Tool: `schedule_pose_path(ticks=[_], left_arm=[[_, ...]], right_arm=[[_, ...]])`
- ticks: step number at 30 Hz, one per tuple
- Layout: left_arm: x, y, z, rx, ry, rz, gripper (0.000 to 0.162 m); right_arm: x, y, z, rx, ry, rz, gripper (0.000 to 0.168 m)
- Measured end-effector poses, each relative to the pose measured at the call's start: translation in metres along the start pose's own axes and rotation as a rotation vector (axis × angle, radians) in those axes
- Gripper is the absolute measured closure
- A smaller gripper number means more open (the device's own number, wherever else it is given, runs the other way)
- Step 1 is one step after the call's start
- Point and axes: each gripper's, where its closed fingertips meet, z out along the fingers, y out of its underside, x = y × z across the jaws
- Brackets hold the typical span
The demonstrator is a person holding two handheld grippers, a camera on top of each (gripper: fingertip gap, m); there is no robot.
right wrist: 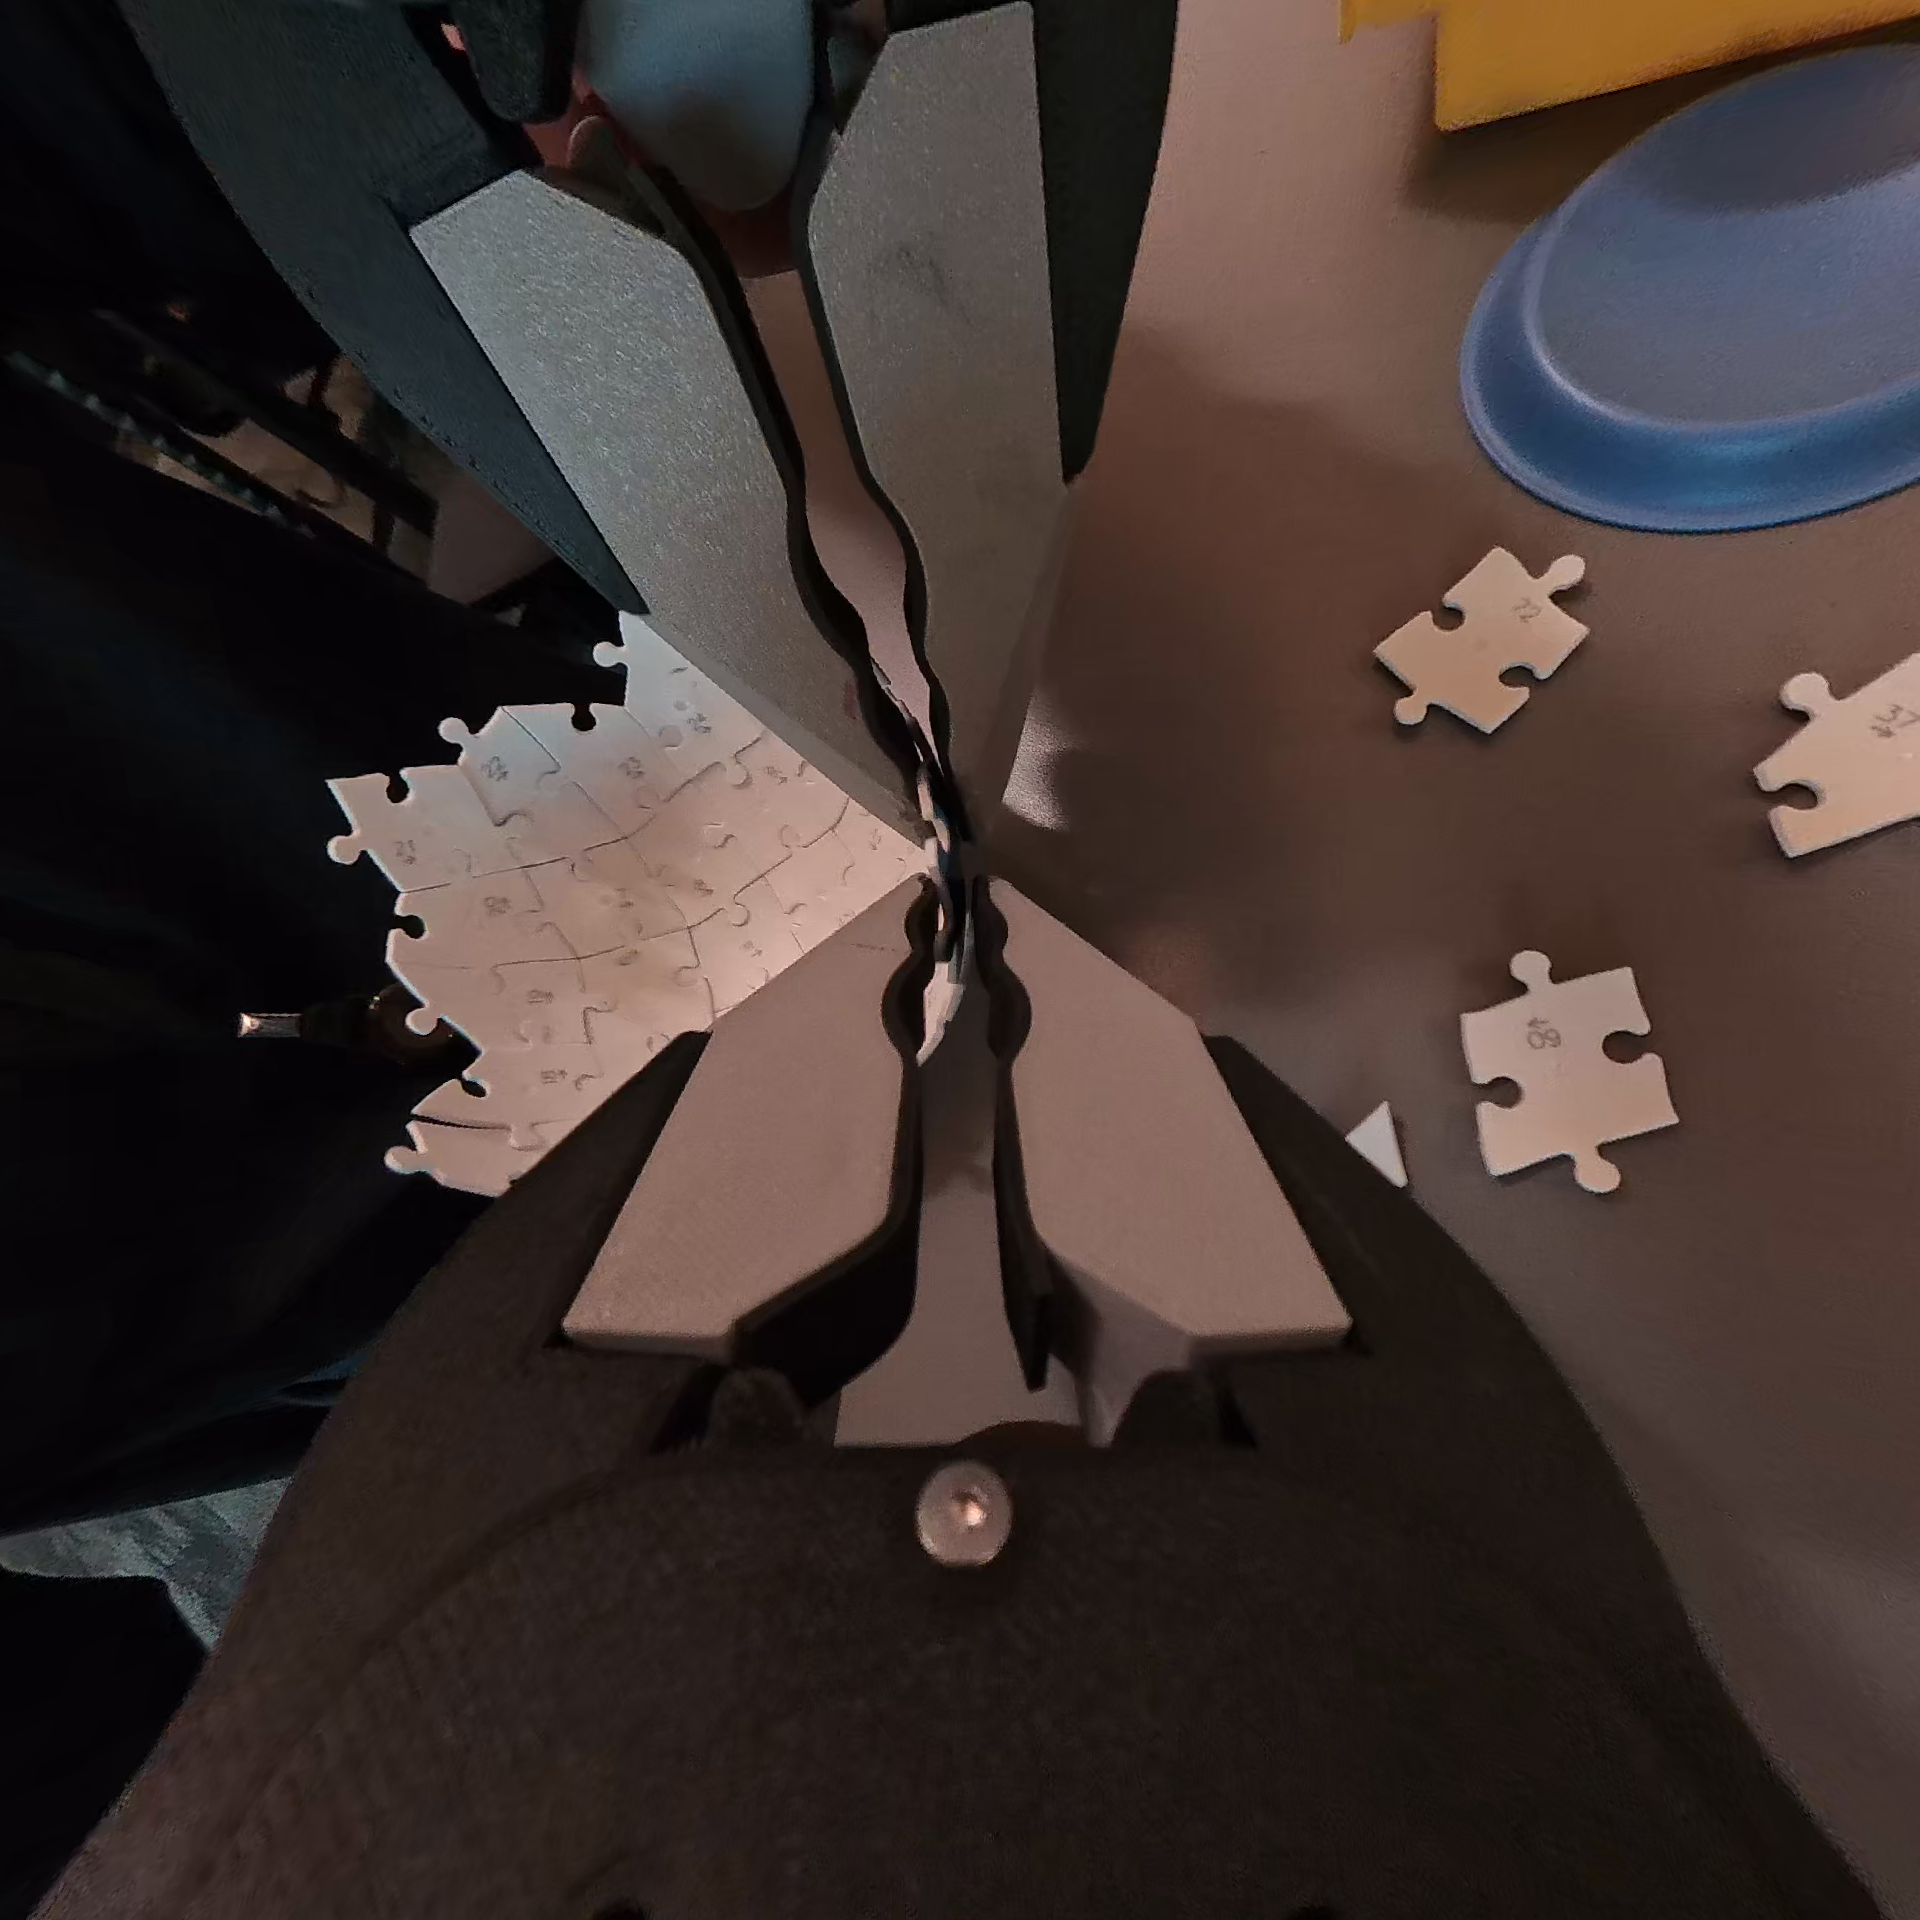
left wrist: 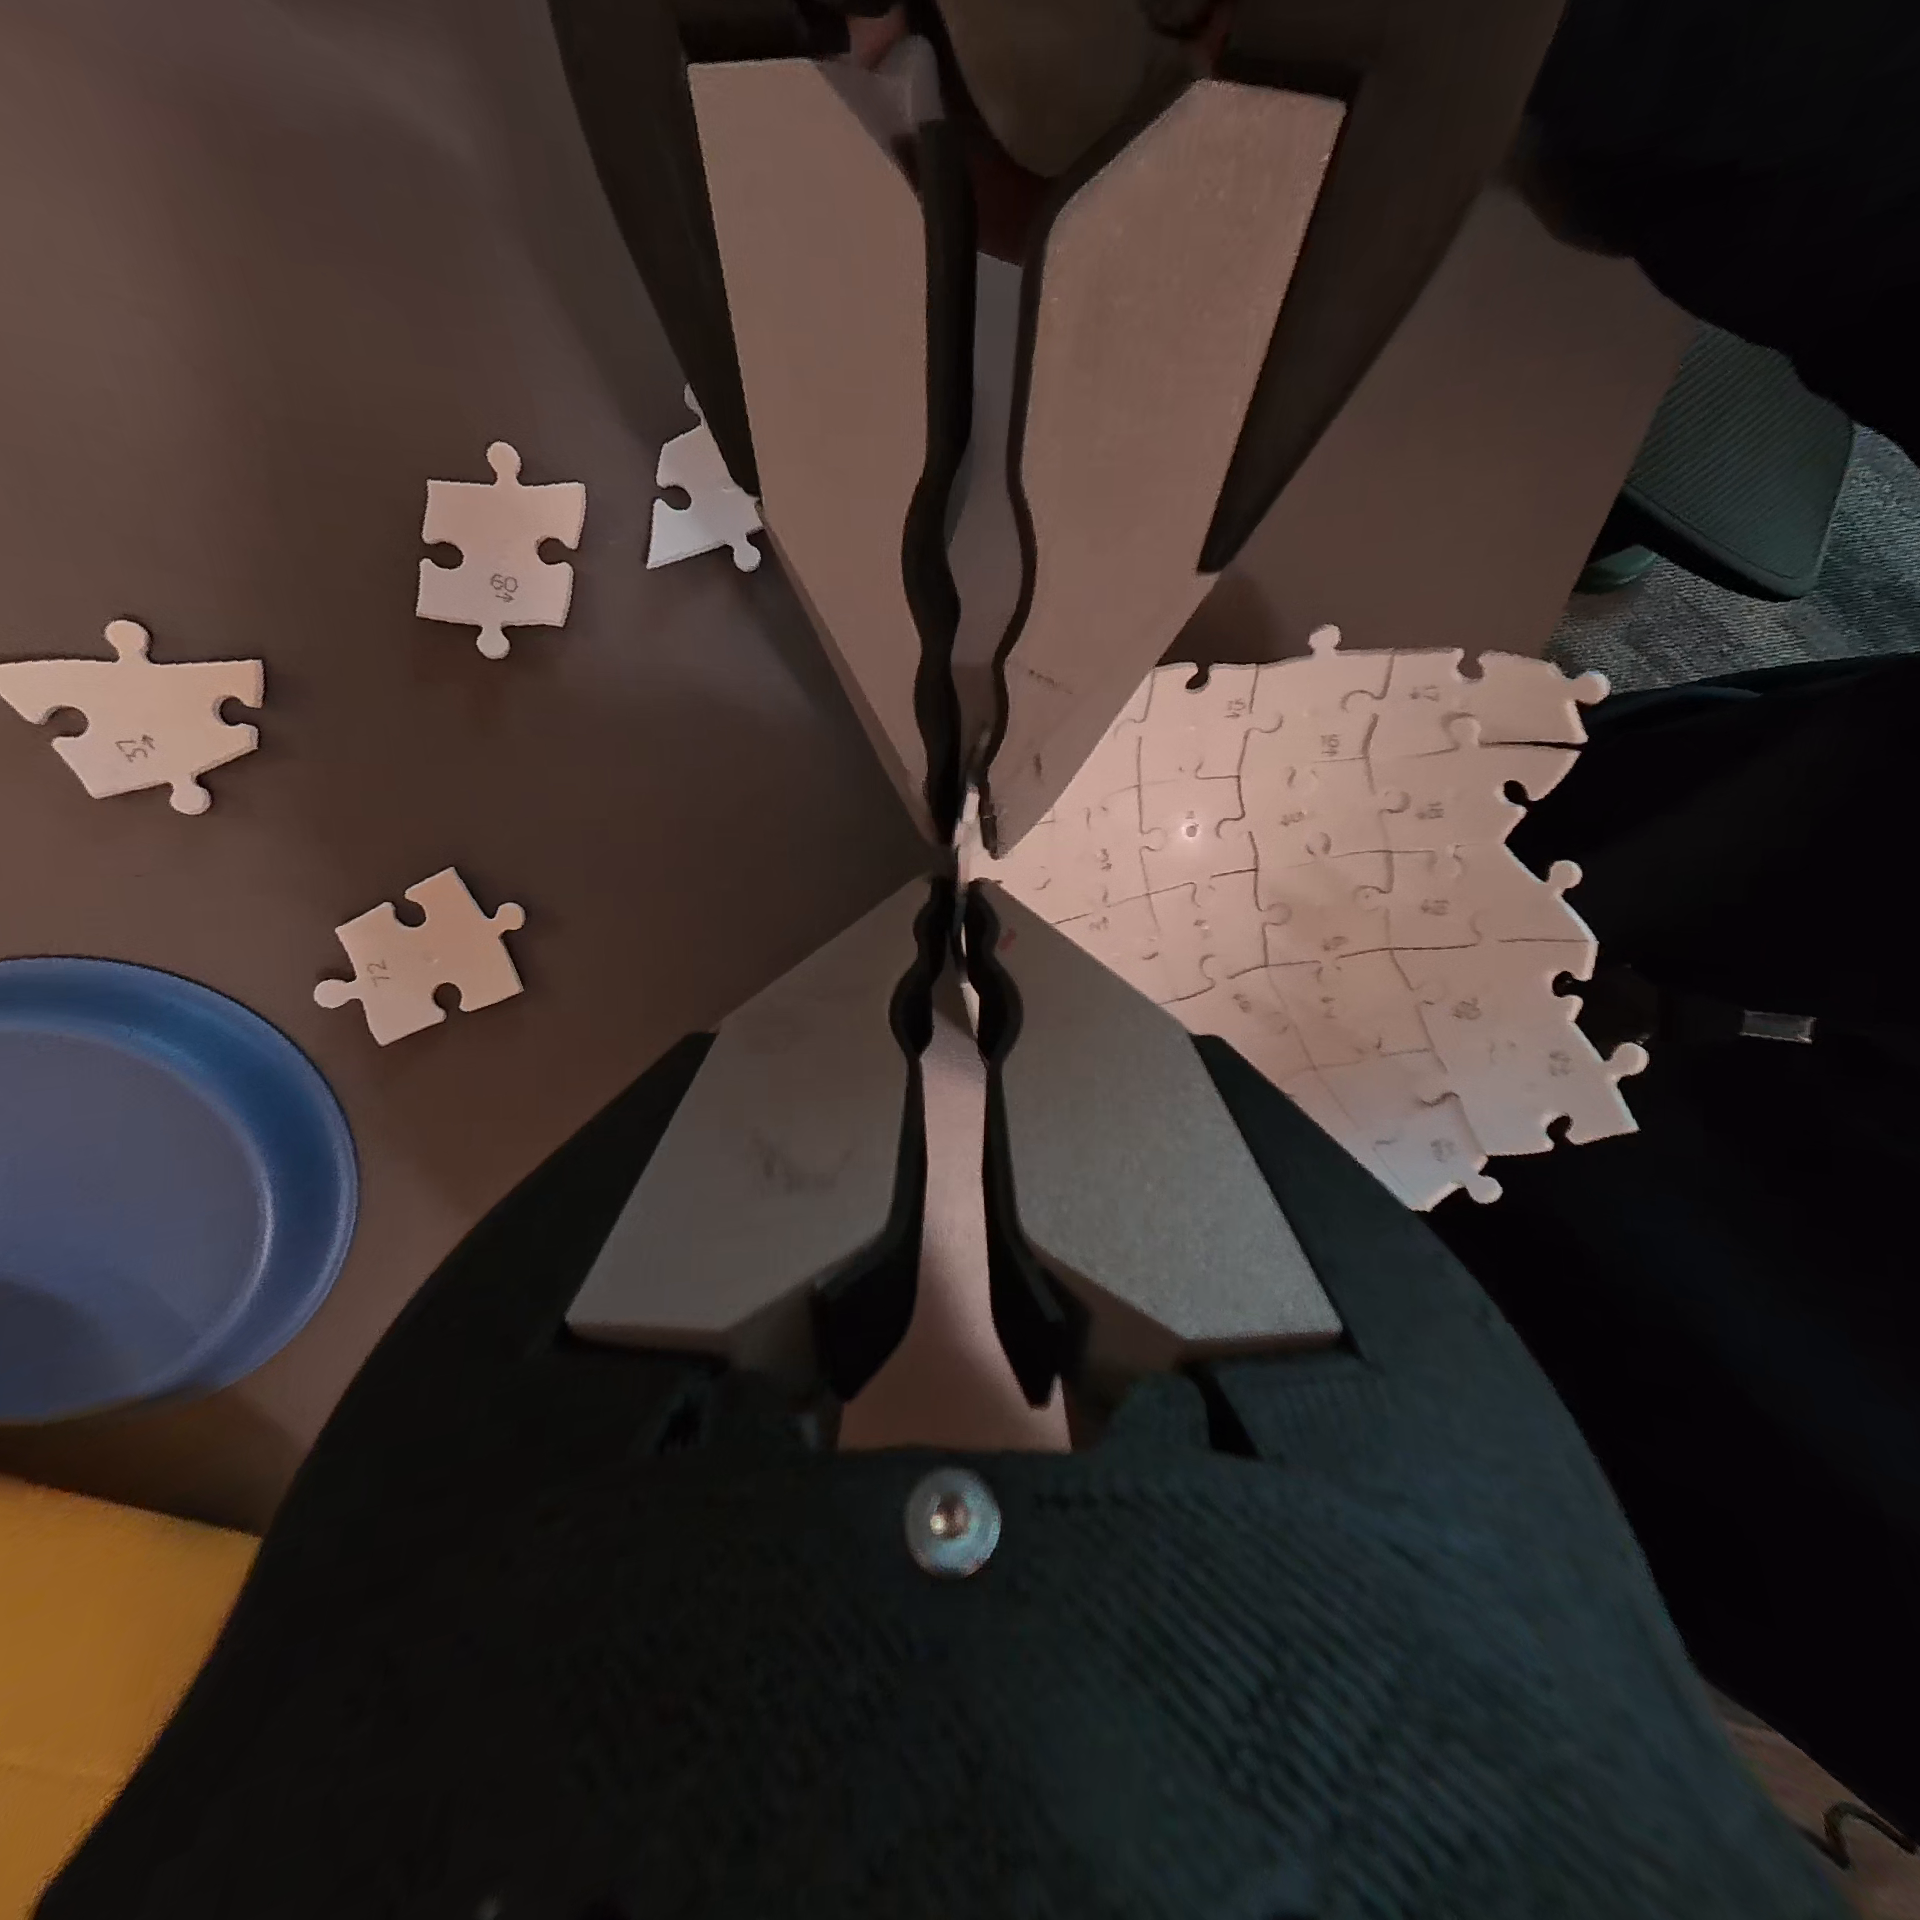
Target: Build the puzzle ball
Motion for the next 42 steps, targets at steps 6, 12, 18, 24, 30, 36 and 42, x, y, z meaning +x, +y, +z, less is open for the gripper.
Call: schedule_pose_path(ticks=[6,12,18,24,30,36,42], left_arm=[[0.000,0.001,0.000,-0.020,-0.003,-0.009,0.161],[-0.002,0.003,0.001,-0.015,0.003,-0.025,0.161],[-0.002,0.004,0.000,-0.016,-0.001,-0.029,0.161],[-0.003,0.006,0.000,-0.018,-0.002,-0.035,0.161],[-0.003,0.009,0.002,-0.021,0.027,-0.071,0.160],[0.001,0.008,0.006,-0.032,0.046,-0.062,0.161],[0.002,0.007,0.005,-0.032,0.028,-0.042,0.162]], right_arm=[[0.006,0.005,-0.005,-0.019,0.033,0.018,0.158],[0.008,0.005,-0.007,0.002,0.022,0.039,0.158],[0.006,0.007,-0.001,0.006,-0.022,0.062,0.159],[0.005,0.005,0.004,0.033,-0.061,0.090,0.165],[0.006,0.004,0.007,0.038,-0.026,0.052,0.168],[0.003,0.002,0.006,0.047,0.004,0.016,0.168],[0.000,0.002,0.006,0.072,-0.021,0.021,0.165]])
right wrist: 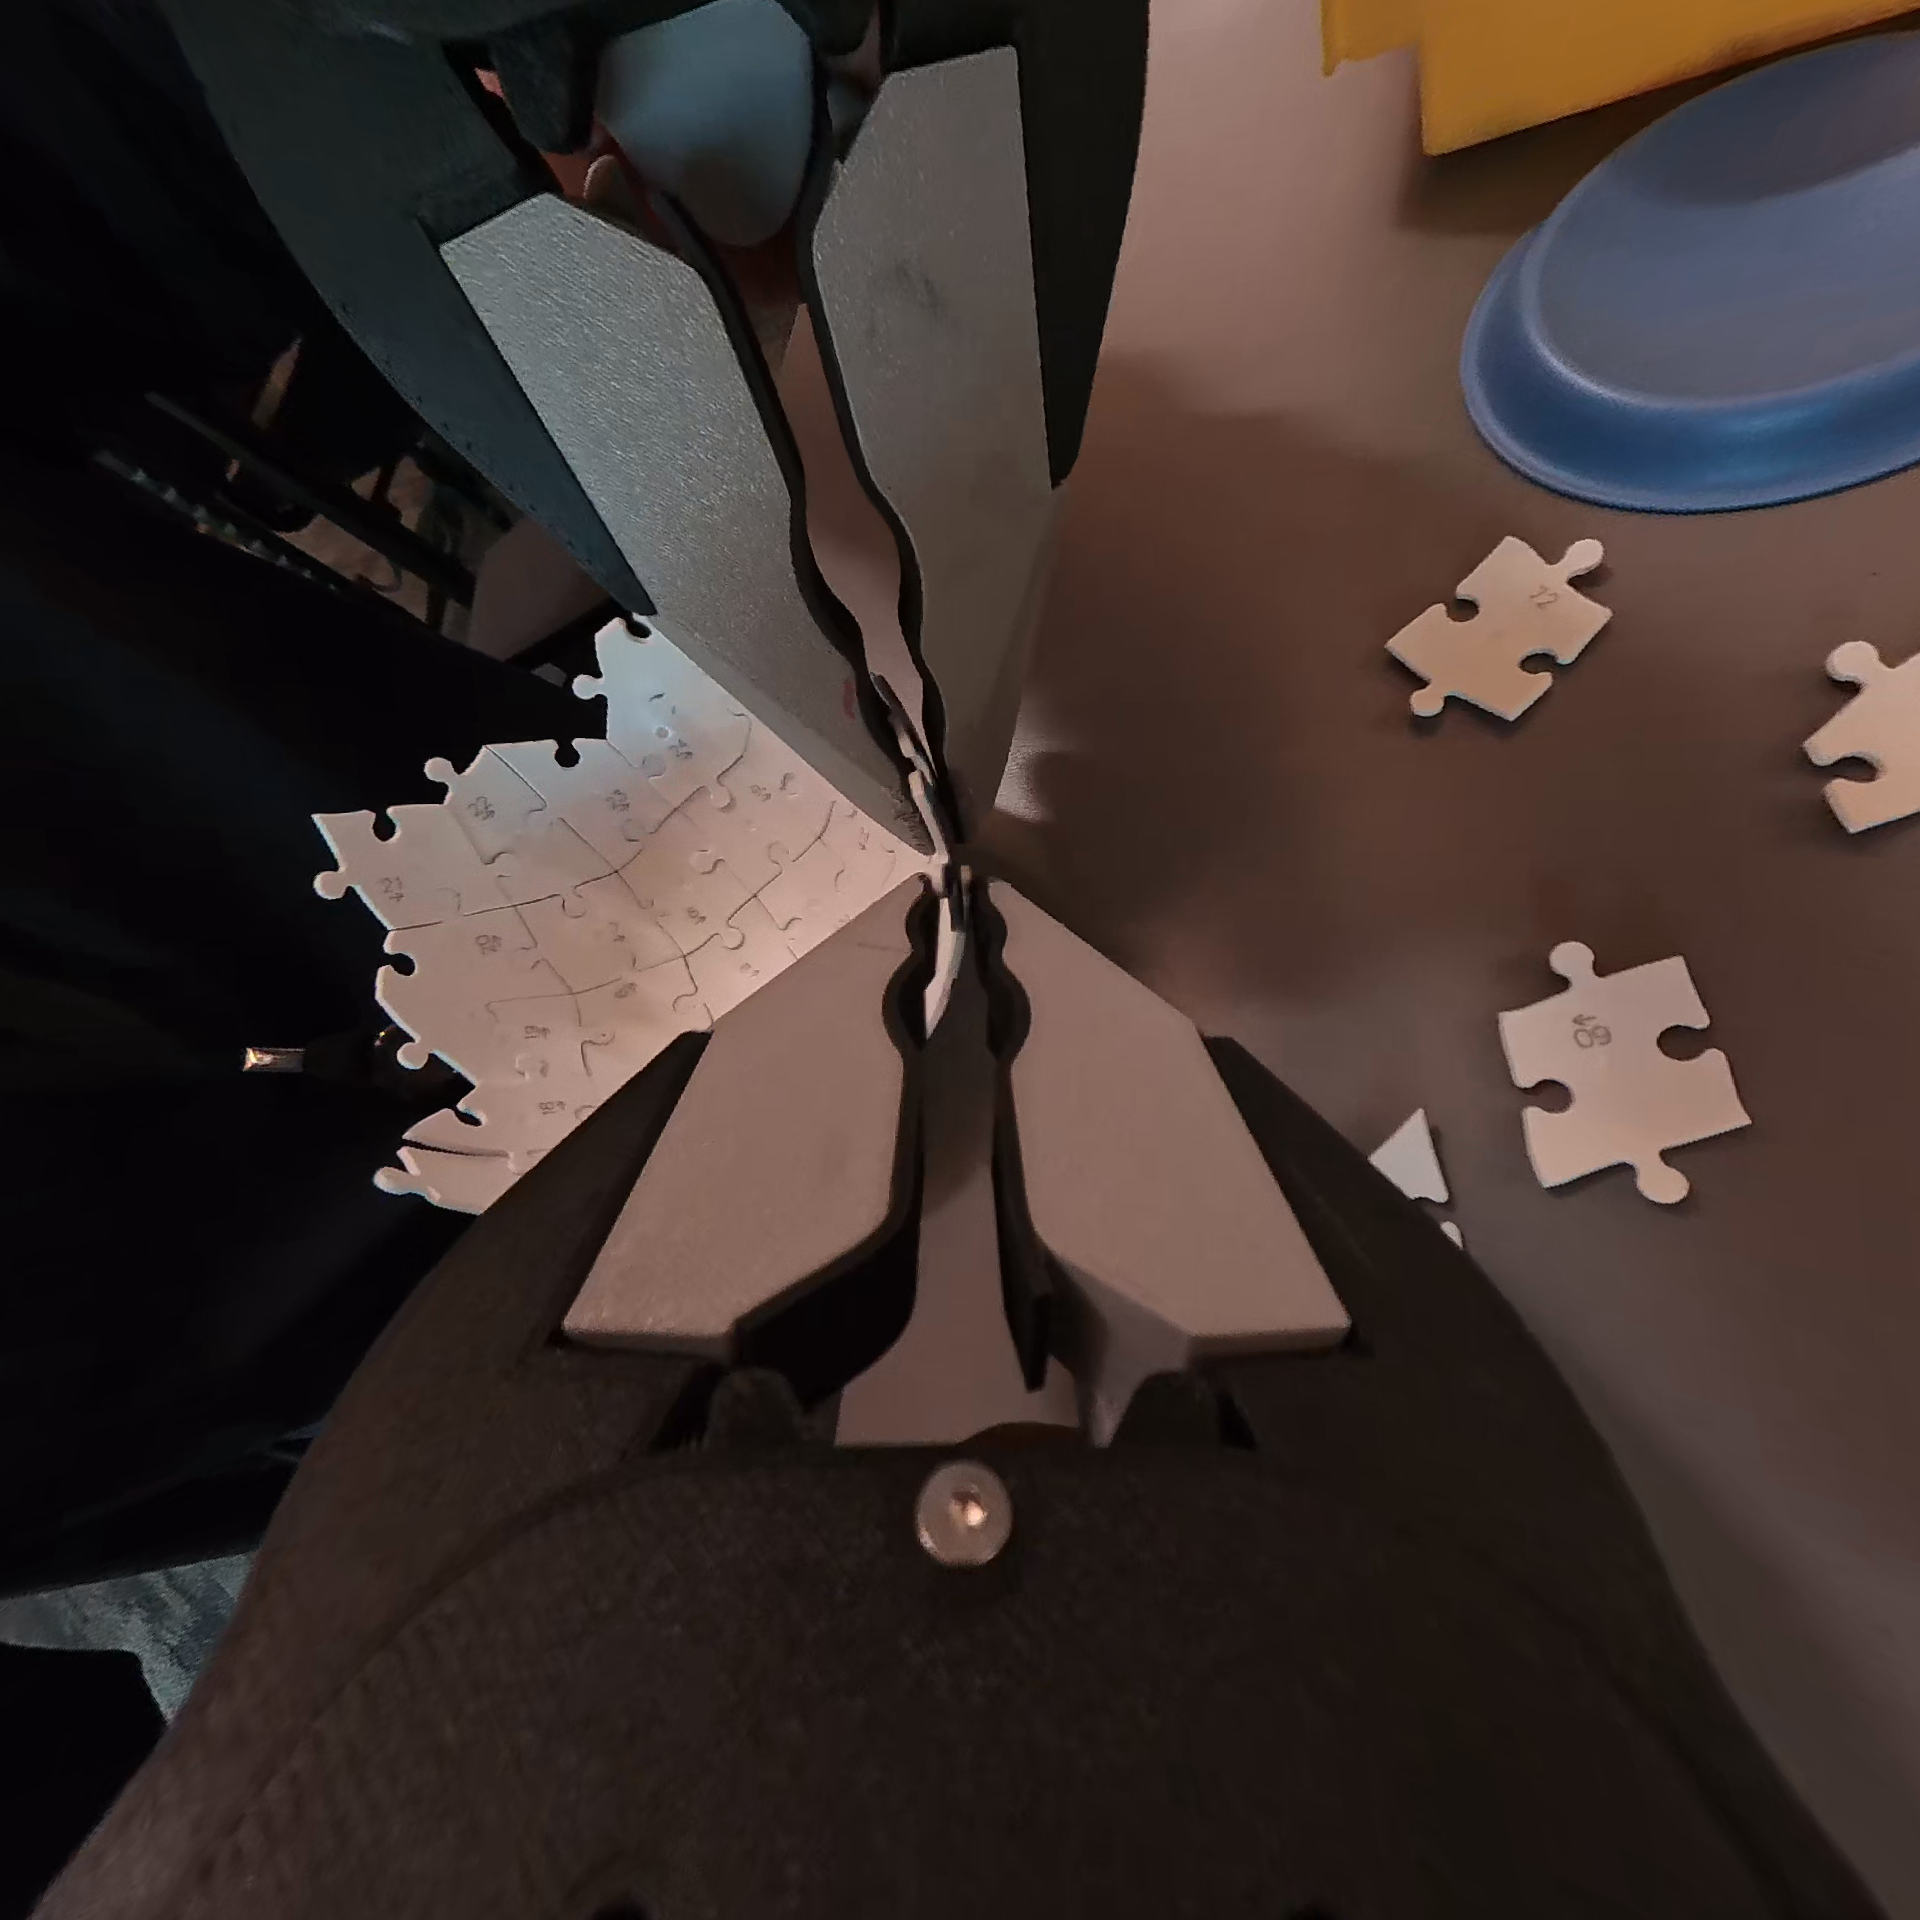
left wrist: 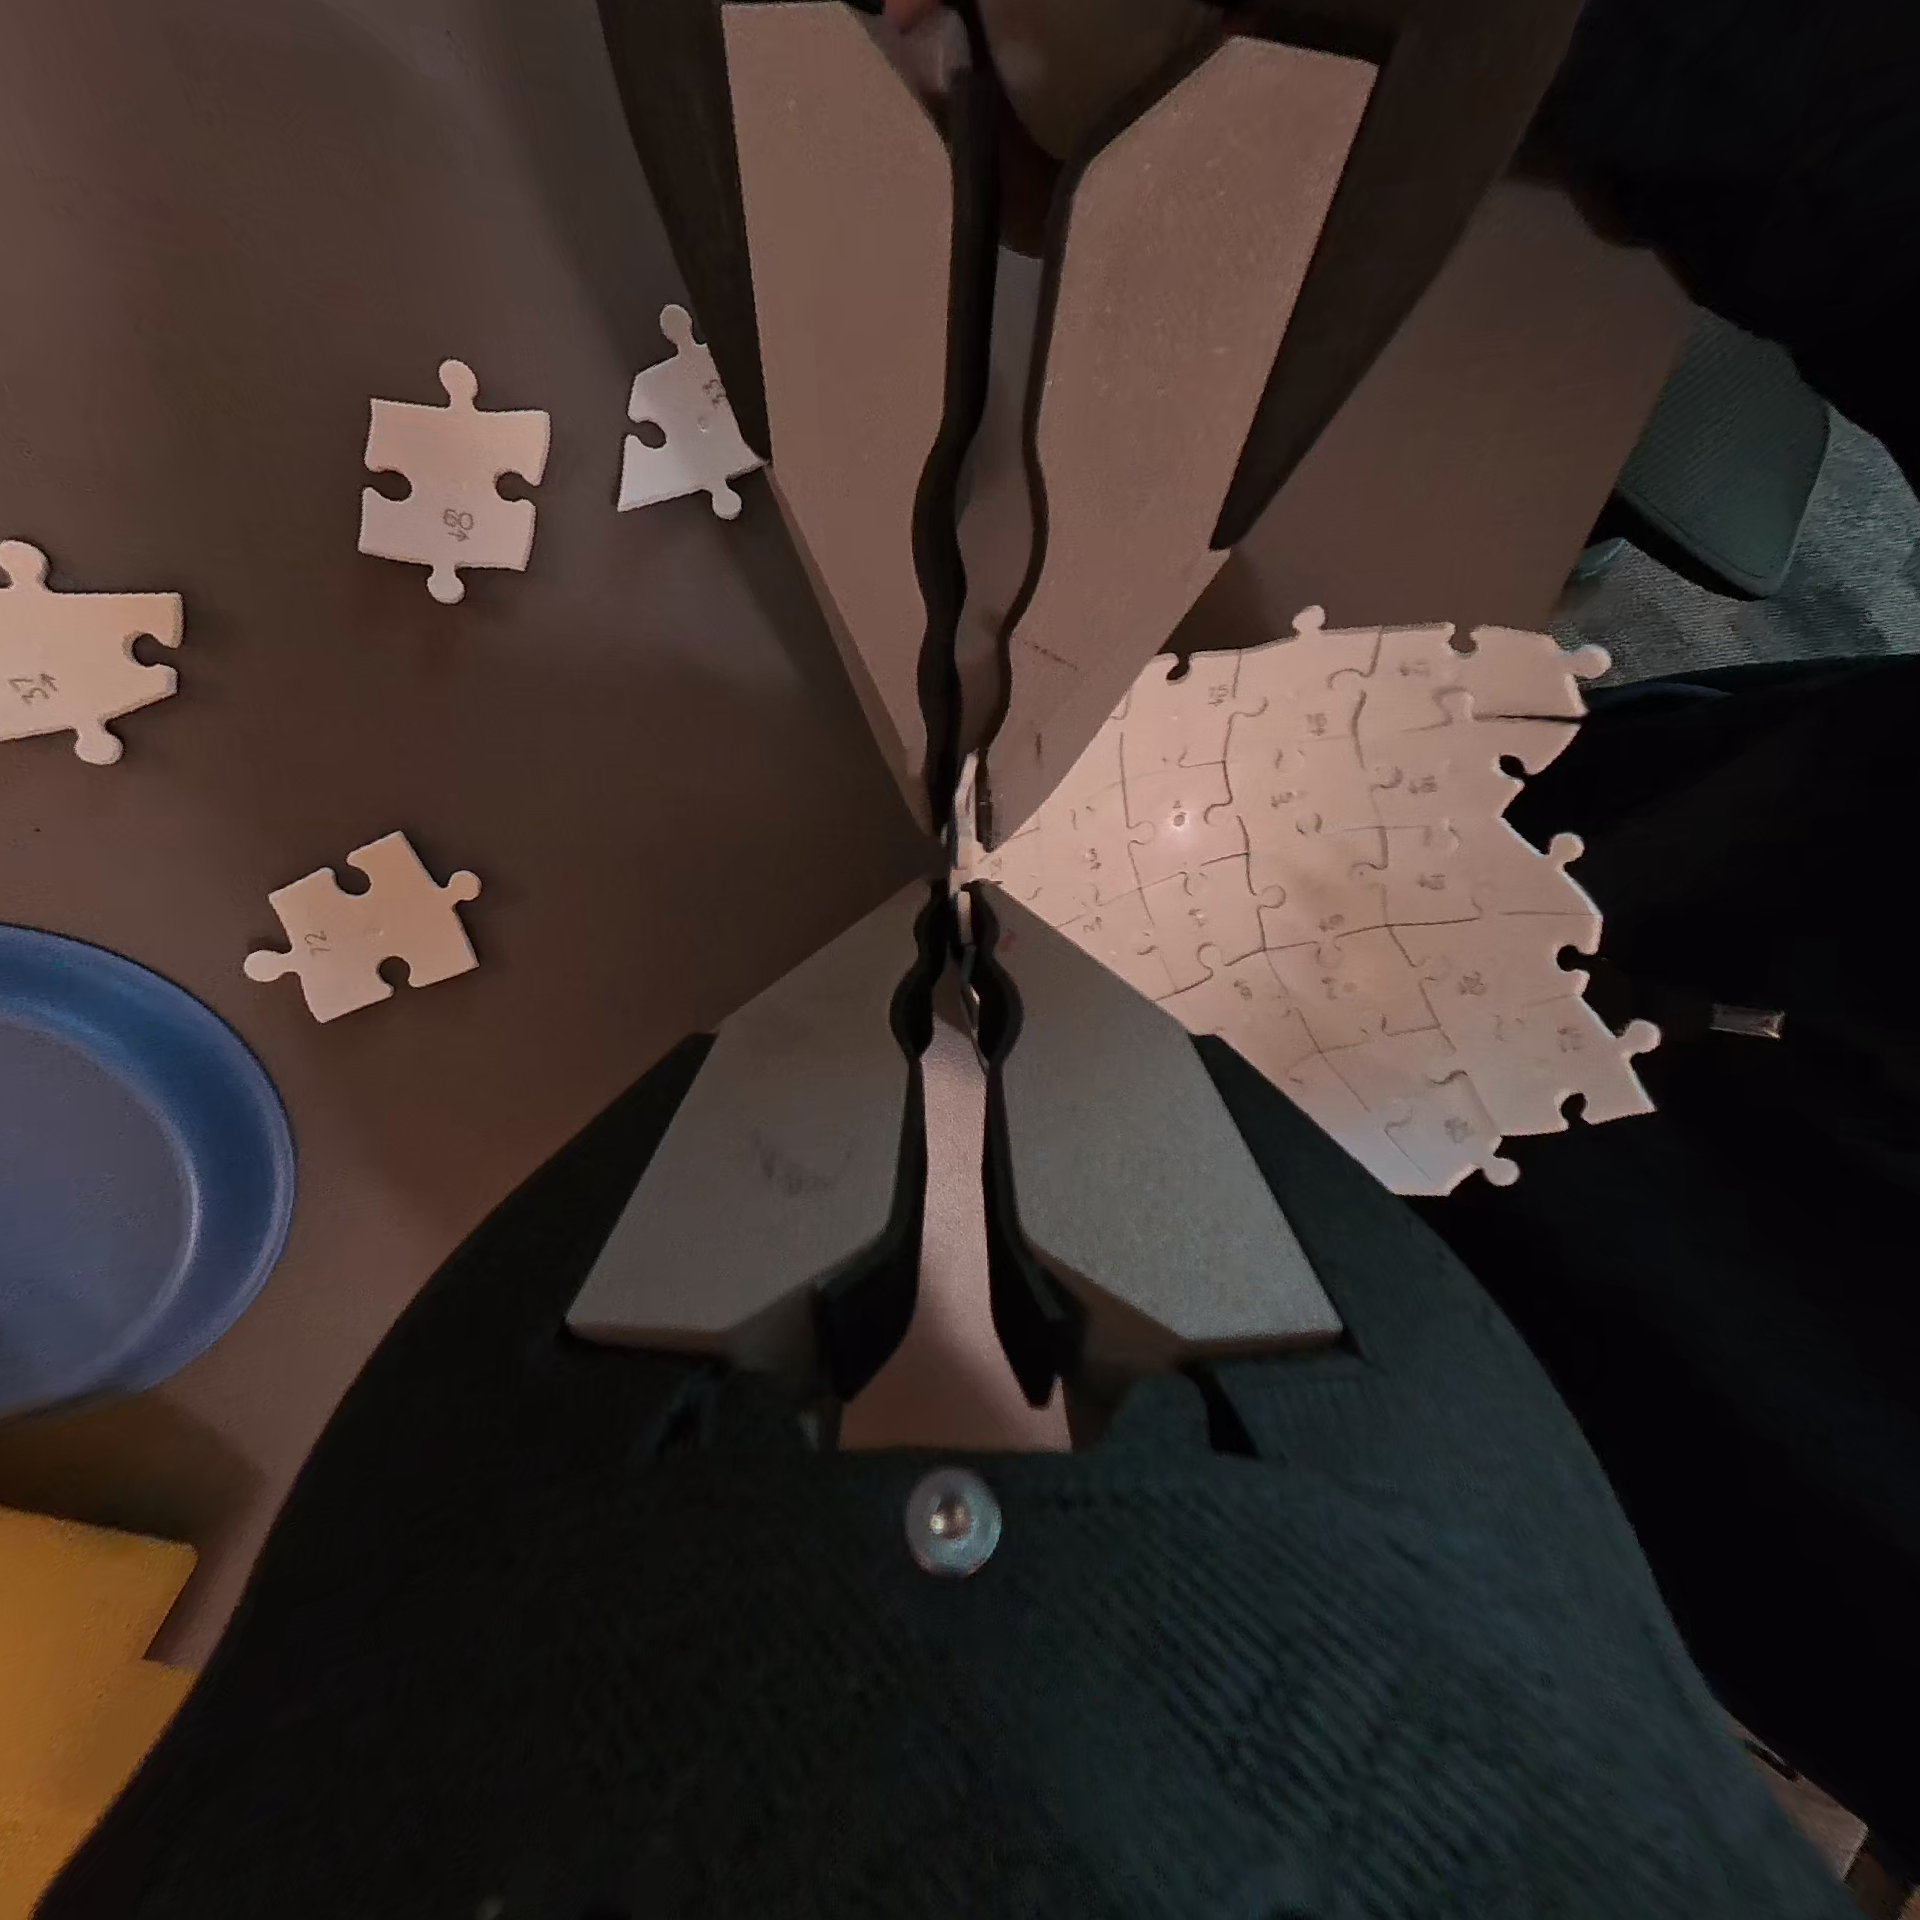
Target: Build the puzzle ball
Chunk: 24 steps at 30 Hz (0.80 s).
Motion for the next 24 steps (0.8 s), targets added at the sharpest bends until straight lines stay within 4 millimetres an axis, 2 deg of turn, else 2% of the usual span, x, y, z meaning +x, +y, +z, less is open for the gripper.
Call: schedule_pose_path(ticks=[7,17,24], left_arm=[[0.0009,-0.0010,-0.0015,-0.022,-0.022,0.023,0.161],[0.0026,-0.0017,-0.0022,-0.015,0.013,-0.001,0.161],[-0.0012,-0.0012,-0.0034,-0.015,-0.022,0.013,0.162]], right_arm=[[-0.0006,0.0028,0.0074,-0.035,0.024,-0.057,0.166],[-0.0040,0.0010,0.0090,0.003,-0.045,-0.025,0.168],[-0.0004,-0.0015,0.0095,0.002,0.002,-0.056,0.168]])
